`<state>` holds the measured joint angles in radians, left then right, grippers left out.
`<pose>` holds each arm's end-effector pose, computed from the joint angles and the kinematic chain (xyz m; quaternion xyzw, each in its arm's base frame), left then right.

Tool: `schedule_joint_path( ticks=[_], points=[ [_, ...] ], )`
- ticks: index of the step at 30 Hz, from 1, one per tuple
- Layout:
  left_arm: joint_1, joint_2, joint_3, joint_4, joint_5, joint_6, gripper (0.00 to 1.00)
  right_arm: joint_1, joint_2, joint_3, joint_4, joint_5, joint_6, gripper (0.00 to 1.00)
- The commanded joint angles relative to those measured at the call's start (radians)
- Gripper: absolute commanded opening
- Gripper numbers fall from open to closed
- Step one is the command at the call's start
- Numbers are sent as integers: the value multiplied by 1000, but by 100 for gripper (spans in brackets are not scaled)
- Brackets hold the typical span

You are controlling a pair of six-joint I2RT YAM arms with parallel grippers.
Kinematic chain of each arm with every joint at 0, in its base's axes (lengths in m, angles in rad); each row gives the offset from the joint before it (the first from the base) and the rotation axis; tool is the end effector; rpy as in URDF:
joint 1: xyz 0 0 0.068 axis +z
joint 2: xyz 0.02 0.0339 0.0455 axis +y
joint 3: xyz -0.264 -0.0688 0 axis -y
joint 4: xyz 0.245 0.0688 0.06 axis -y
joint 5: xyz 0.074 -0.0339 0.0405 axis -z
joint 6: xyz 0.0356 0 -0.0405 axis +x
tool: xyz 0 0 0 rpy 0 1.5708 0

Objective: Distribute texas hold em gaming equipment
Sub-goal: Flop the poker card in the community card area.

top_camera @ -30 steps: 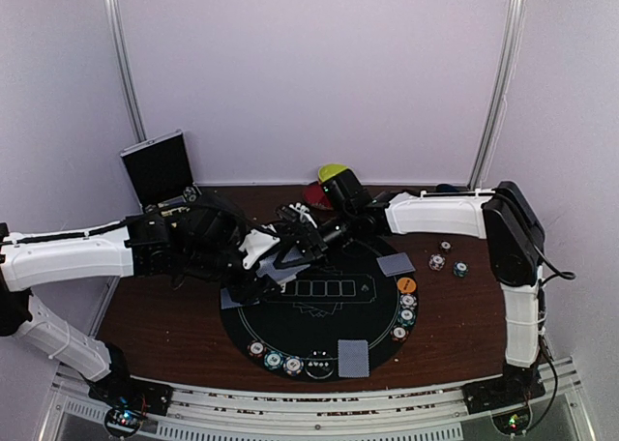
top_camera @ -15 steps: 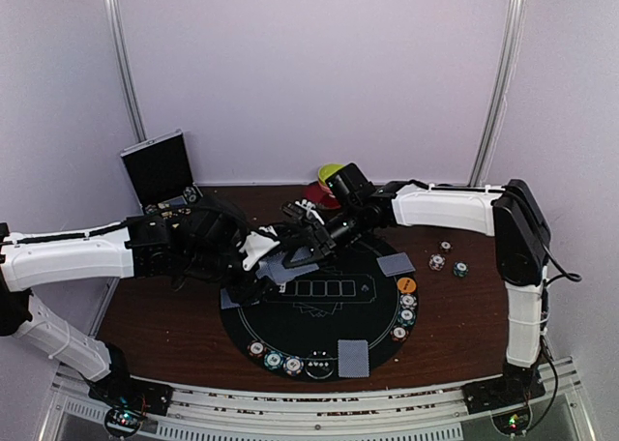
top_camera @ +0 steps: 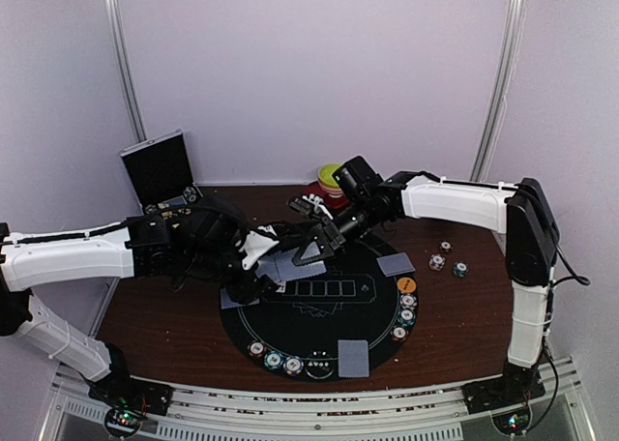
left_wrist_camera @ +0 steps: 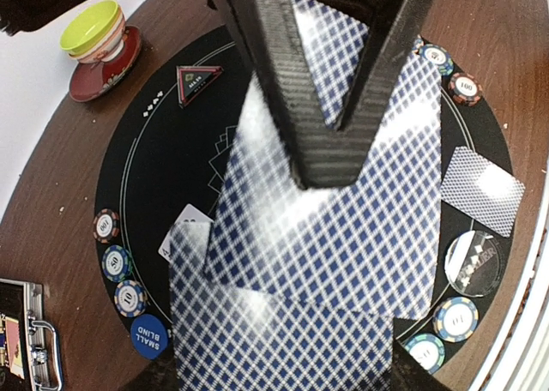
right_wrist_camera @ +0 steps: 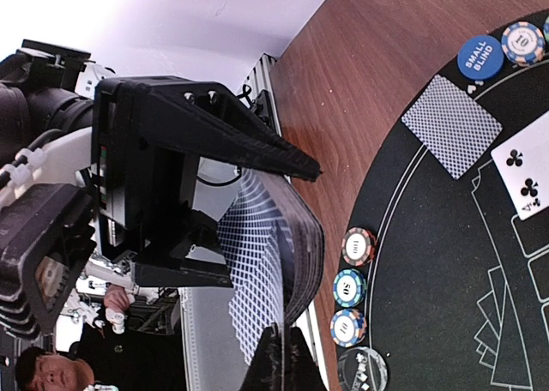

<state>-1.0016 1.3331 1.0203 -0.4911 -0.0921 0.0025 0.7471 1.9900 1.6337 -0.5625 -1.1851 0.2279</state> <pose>0.1566 -0.2386 0.2730 0.4307 0.8204 -0.1416 0.3485 0.2938 0.3171 0.2559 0.3746 -0.7136 -0.5919 0.0131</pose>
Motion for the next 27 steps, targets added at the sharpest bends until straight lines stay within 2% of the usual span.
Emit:
schedule_joint_path(
  ticks=[1, 6, 8, 17, 27],
  points=[
    [-2, -12, 5, 64, -19, -2, 63, -23, -45, 36, -68, 29, -47, 0],
    [-2, -24, 4, 39, -48, -15, 63, -63, -71, 69, -114, 80, -77, 0],
    [-1, -28, 7, 19, -69, -27, 63, -78, -79, 107, -157, 151, -110, 0],
    [30, -29, 11, -105, -174, -110, 63, -23, -20, 270, -317, 889, -263, 0],
    [251, -97, -47, -130, -134, -171, 63, 160, 167, 442, -388, 1459, -402, 0]
  ],
)
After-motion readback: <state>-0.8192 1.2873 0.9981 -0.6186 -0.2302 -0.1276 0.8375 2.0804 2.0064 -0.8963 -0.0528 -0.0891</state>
